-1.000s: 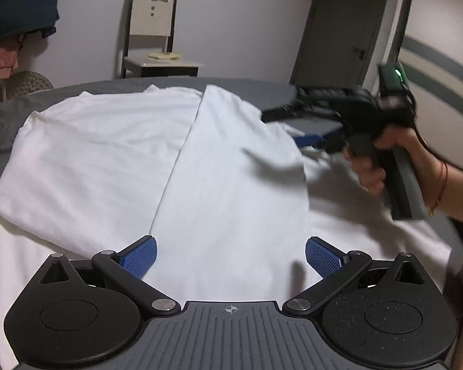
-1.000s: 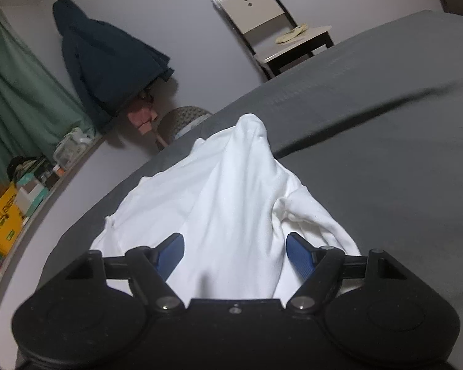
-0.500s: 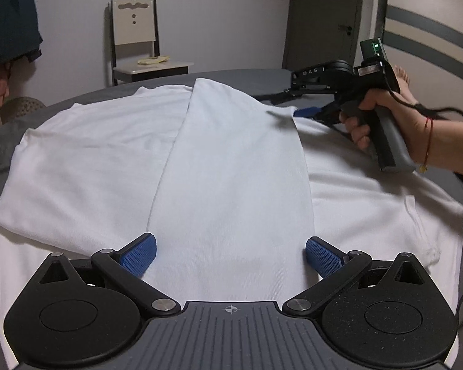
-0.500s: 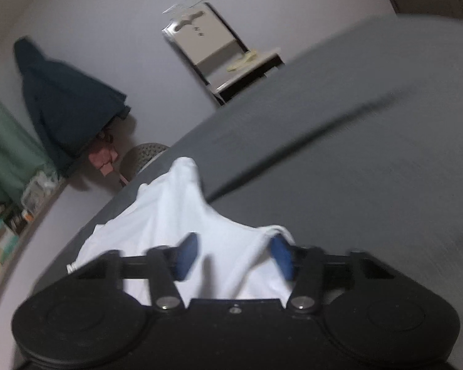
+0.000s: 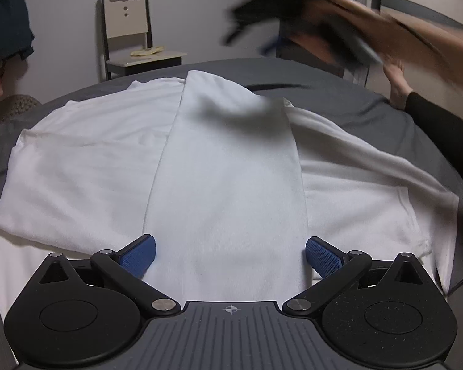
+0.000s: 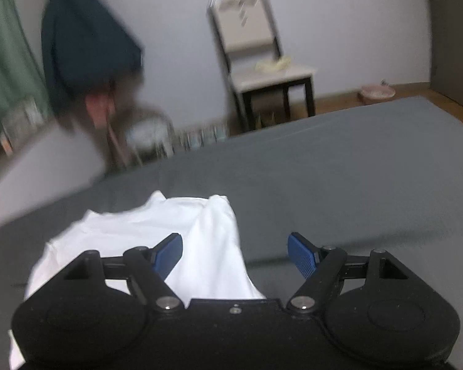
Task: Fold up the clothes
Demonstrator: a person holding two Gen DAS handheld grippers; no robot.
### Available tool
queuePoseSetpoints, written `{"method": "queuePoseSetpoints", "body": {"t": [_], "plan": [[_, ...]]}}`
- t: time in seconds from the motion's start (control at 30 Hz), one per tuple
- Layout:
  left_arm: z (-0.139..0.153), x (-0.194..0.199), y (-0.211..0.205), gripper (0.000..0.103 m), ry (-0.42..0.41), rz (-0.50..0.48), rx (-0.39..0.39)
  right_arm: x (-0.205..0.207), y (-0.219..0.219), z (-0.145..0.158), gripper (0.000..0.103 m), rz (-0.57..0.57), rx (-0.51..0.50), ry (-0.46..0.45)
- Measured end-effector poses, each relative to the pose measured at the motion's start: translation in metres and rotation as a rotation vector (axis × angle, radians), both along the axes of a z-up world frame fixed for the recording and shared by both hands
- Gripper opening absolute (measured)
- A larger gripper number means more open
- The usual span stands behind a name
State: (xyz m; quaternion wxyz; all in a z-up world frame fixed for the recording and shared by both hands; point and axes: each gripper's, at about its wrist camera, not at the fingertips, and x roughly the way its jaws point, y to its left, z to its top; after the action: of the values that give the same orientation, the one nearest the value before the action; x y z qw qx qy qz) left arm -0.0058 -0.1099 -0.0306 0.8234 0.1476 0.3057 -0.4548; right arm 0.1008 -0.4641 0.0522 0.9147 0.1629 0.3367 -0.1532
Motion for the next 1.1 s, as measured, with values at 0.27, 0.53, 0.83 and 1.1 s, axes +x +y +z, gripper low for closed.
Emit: {"method": "queuePoseSetpoints", "body": {"t": [0.27,0.53,0.83,1.1], "plan": [[-0.003,0.007,0.001,0.103,0.000,-0.032,-0.023,0.175,0.049,-0.006,0.082,0.155,-0.420,0.545],[-0.005,0.005,0.005,0.103,-0.004,-0.049,-0.044,0.236,0.068,-0.068,0.085,0.178,-0.498,0.937],[-0.005,0.004,0.005,0.103,-0.004,-0.051,-0.044,0.253,0.059,-0.087,0.097,0.029,-0.735,0.980],[-0.004,0.005,0.006,0.103,-0.002,-0.059,-0.046,0.241,0.029,-0.069,0.079,-0.133,-0.514,0.710]]}}
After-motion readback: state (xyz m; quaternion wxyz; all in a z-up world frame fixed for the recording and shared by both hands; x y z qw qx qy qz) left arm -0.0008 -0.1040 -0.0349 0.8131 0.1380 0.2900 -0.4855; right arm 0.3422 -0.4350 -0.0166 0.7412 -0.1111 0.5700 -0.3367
